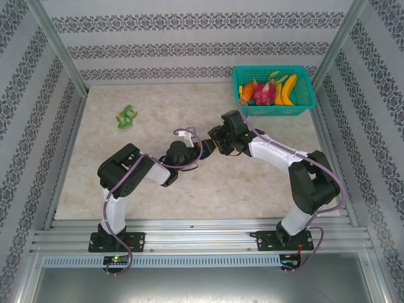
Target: Insert wireless bluetooth earbuds into charging case
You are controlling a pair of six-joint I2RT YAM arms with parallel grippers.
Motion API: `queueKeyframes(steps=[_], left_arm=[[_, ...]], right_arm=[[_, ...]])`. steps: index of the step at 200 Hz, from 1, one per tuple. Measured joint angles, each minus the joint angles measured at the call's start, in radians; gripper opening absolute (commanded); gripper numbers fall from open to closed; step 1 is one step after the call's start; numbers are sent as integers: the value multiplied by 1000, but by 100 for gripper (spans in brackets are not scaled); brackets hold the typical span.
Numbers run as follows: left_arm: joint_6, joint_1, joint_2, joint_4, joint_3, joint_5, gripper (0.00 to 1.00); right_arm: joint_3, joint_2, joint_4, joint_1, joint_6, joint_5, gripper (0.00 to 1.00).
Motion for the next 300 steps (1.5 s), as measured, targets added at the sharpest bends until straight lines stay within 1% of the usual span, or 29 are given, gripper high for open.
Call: queueKeyframes(steps=[42,82,105,125,143,156,176,186,201,228,242,260,277,300], left_arm=[[-4,-1,11,9,16,1,41],[-12,-6,26,23,32,0,35],[-19,-9,35,36,37,-1,28],[-24,-12,44,43,39,-5,19],[-27,-13,47,45,39,-8,15],[-31,-13,47,47,39,-8,14],[-37,-13,47,53,38,-8,12],[-42,-13,47,53,37,-15,11],[-48,-11,47,52,31,-26,11],[-48,-4,28,27,8,-14,11],[-48,8,-11,-12,-6,16,11],[-34,39,-91,-79,-16,85,11],[-1,82,-179,-159,-12,179,11],[67,145,-278,-292,17,325,8]], right_arm=[[-8,0,18,0,4,1,46],[-9,0,21,-5,4,2,46],[-12,0,24,-6,6,3,46],[-16,0,24,-6,7,13,46],[-19,0,24,-7,7,17,47],[-19,0,24,-7,7,17,51],[-19,0,26,-12,2,15,63],[-19,-6,23,-16,-5,8,67],[-19,-31,12,-27,-20,0,71],[-23,-129,-3,-71,-74,-9,76],[-34,-190,0,-106,-120,-16,78],[-75,-266,19,-149,-217,-34,80],[-138,-318,62,-182,-326,-71,79],[-247,-362,159,-195,-465,-155,78]])
